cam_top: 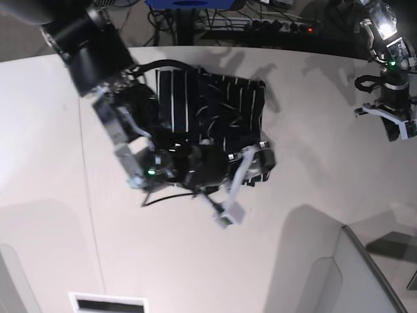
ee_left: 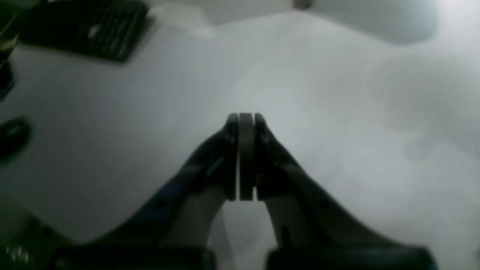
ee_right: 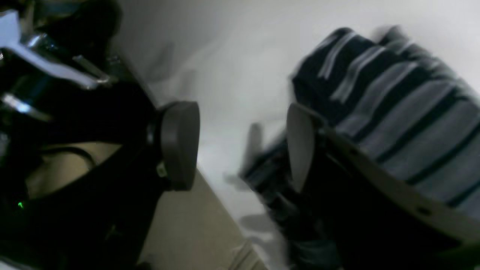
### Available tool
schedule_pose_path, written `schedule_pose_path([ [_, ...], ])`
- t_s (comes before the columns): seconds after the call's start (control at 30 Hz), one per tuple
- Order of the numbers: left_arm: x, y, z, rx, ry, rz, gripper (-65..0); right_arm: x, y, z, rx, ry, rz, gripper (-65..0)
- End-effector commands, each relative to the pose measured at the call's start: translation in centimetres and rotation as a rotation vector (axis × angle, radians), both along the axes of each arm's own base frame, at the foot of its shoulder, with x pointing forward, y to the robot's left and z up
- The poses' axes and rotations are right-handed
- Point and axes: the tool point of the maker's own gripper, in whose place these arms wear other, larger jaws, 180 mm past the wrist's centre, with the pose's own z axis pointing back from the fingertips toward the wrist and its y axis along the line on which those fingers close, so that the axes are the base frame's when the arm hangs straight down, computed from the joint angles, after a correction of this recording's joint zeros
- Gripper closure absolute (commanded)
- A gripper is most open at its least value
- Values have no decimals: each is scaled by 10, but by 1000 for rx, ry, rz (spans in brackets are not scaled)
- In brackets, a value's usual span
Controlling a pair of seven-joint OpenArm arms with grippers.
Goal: Layout the t-shirt on the table in an organized manner, then fold the t-shirt properly
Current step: 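Press the folded stack flat with the right gripper and withdraw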
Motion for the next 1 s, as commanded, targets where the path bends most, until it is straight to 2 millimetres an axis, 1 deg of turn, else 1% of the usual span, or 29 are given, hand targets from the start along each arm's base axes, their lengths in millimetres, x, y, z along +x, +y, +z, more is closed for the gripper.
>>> schedule_pose_path([
  [0.0,4,8,13,27,-37,0,0,6,0,26,53,-61,-2,-350],
  [0.03,1,11,9,21,-29,11,0,9,-12,32,55,-61,-44,-350],
  [0.1,-4,18,7,23,-22,29,0,6,-31,26,44,8,-128,-350],
  [0.17,-8,22,3,17,-12,42,0,0,-45,13,19,78,-174,-348],
  [0.27,-10,22,0,11,-4,47,0,-8,-63,-14,-30,125,-200,-348],
  [0.33,-9,20,-1,9,-3,41,0,-7,-71,-29,-44,139,-235,-345],
  [0.37,-8,19,-1,8,-3,38,0,-5,-76,-36,-54,144,-254,-332],
  [0.4,-8,19,-1,9,-6,38,0,-4,-79,-42,-57,149,-265,-291],
  [0.53,-5,18,2,9,-15,37,0,-4,-84,-61,-74,147,-243,-41],
  [0.57,-5,18,1,7,-15,38,0,-3,-85,-64,-71,144,-246,-6],
  [0.6,-6,18,1,6,-13,38,0,-2,-86,-67,-71,143,-252,0],
  [0.67,-8,19,-1,6,-6,39,0,-4,-88,-75,-76,157,-263,-8],
  [0.73,-9,19,-2,5,-3,39,0,-8,-86,-78,-78,170,-257,-8],
  [0.77,-9,19,-2,5,-3,39,0,-15,-83,-81,-85,190,-236,-8],
  [0.87,-9,19,-2,6,-2,39,0,-37,-55,-82,-99,209,-126,-8],
  [0.97,-6,18,-1,5,-9,38,0,-54,-32,-81,-120,200,-19,-9],
])
